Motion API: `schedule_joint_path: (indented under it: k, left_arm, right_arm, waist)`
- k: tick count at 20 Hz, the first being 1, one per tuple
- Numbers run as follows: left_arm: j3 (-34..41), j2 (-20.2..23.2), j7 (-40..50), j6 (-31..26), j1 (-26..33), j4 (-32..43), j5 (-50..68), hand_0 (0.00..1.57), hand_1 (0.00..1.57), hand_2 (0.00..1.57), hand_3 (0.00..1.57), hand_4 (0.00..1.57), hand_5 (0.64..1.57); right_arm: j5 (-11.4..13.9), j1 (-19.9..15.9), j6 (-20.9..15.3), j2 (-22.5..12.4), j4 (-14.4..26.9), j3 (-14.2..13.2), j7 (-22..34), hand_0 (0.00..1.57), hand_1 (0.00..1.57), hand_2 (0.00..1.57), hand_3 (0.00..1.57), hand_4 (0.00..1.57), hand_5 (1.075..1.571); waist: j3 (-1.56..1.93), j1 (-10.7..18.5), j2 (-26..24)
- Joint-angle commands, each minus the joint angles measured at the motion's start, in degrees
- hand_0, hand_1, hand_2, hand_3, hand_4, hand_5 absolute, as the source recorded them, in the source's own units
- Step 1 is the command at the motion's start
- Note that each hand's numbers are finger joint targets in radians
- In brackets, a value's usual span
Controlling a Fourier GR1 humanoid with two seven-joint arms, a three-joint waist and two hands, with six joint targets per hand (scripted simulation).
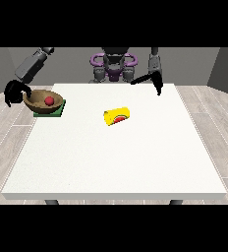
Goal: Pick the cup and pour the ball into the bowl, then pick the bowl and place it on the pad
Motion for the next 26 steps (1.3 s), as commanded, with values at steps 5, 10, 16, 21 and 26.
schedule_joint_path:
  k: [5,10,16,21,26]
  left_arm:
    - [-0.43,0.16,-2.85,-1.33,3.23,-1.95,1.11,0.0,0.0,0.0,0.0,0.0,1.566]
    - [-1.21,-0.74,0.28,-0.24,2.42,-3.64,-0.15,0.0,0.0,0.0,0.0,0.0,1.565]
    - [0.97,2.12,3.58,-3.29,3.42,-9.46,2.63,0.0,0.0,0.0,0.0,0.0,1.566]
    - [-1.82,-1.58,0.82,1.0,7.13,-8.26,-1.08,0.0,0.0,0.0,0.0,0.0,1.567]
    - [-2.39,-1.67,4.8,-0.25,5.08,-10.73,-0.42,0.0,0.0,0.0,0.0,0.0,1.569]
  right_arm:
    - [3.28,2.37,-2.65,3.26,-0.52,3.13,-3.85,1.57,1.57,1.57,0.92,0.7,1.568]
    - [5.22,3.49,-6.23,1.62,1.63,4.22,-0.83,1.57,1.57,1.57,1.57,0.59,1.535]
    - [6.74,1.98,-7.06,-6.92,1.36,3.92,-1.35,0.0,0.0,0.43,0.33,0.0,1.481]
    - [7.27,1.34,-6.08,-5.75,0.76,4.81,-0.52,0.0,0.0,0.38,0.16,0.0,1.488]
    - [6.37,-2.34,-4.04,-9.37,1.18,3.83,3.69,0.0,0.0,0.26,0.21,0.0,1.504]
  waist:
    - [0.0,1.64,0.64]
    - [0.0,0.32,-0.37]
    - [0.04,1.16,1.99]
    - [0.01,-0.64,0.46]
    - [0.02,-1.0,0.44]
